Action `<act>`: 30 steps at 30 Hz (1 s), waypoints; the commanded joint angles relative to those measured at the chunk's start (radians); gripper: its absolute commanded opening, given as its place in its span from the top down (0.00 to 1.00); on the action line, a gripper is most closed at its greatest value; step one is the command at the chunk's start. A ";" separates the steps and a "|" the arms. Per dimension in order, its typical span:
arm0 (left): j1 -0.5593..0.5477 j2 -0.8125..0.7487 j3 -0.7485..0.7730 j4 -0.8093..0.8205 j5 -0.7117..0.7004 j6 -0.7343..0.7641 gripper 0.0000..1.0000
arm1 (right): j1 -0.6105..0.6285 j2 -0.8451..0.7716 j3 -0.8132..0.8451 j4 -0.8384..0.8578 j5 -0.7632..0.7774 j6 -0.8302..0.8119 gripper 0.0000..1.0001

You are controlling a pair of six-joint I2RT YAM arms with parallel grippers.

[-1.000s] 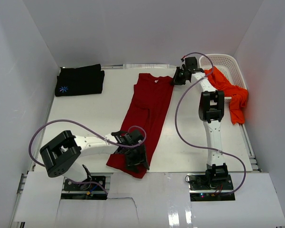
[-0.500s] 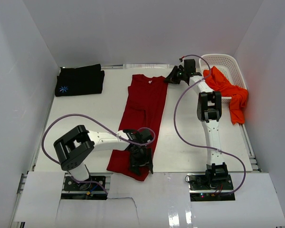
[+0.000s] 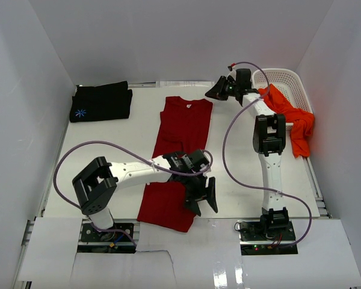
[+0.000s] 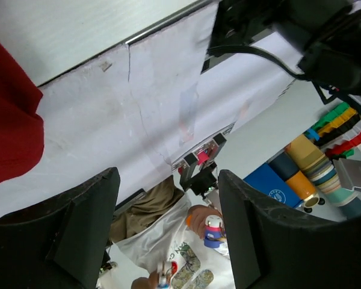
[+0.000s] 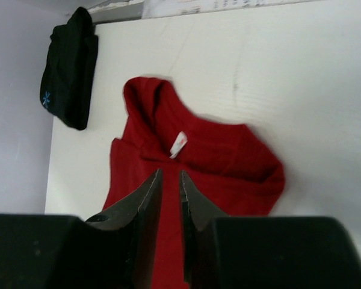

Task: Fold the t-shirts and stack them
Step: Rotate the tshirt 90 degrees

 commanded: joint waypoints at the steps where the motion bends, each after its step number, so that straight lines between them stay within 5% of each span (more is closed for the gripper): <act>1: 0.091 -0.079 0.106 -0.124 -0.022 0.081 0.22 | -0.003 -0.214 -0.084 -0.009 -0.041 -0.071 0.77; 5: 0.427 -0.181 0.137 -0.199 -0.051 0.208 0.22 | -0.003 -0.396 -0.352 -0.029 -0.007 -0.120 0.83; 9: 0.655 -0.119 0.275 -0.252 -0.088 0.403 0.22 | -0.003 -0.538 -0.540 -0.055 0.050 -0.161 0.89; 15: 0.691 0.183 0.629 -0.273 -0.311 0.604 0.23 | 0.006 -0.529 -0.554 -0.161 0.085 -0.214 0.92; 20: 0.691 0.428 0.960 -0.268 -0.363 0.722 0.23 | 0.033 -0.466 -0.476 -0.239 0.136 -0.240 0.92; 30: 0.692 0.612 1.093 -0.235 -0.346 0.845 0.24 | 0.073 -0.277 -0.251 -0.330 0.134 -0.224 0.92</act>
